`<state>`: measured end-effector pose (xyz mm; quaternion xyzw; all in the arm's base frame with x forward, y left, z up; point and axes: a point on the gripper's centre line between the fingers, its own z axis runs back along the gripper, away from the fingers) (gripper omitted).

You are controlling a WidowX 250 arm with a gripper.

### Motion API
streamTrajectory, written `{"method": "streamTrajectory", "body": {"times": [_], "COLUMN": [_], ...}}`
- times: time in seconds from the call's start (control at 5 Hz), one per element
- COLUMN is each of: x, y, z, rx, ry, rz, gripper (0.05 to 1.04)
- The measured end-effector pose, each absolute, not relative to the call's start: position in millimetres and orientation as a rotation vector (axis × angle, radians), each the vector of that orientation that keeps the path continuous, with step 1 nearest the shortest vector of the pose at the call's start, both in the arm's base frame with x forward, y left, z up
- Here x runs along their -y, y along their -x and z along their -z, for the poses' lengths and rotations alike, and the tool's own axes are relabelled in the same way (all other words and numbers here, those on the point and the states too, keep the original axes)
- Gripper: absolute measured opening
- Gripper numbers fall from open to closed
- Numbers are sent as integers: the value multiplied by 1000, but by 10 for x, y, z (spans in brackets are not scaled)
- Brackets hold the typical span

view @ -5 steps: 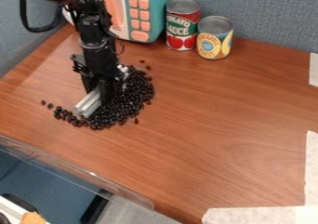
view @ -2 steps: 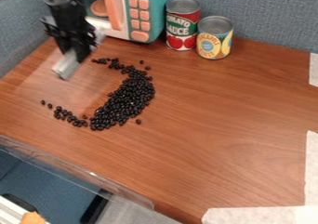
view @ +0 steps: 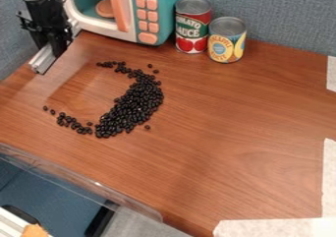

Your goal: Sweep into pile

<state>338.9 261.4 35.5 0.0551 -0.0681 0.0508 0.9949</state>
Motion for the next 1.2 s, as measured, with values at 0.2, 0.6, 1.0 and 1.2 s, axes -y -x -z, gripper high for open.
{"method": "streamTrajectory", "body": {"times": [0.2,0.6,1.0,1.2], "x": [-2702,-2441,-2199,-1950], "y": [-3409,-3507,-3567,-3635], "z": [-175,8,19,26], "rx": [96,83,104,103], "ry": [-129,-148,-143,-134], "rz": [-82,24,107,166], "gripper": [381,381,381,381]}}
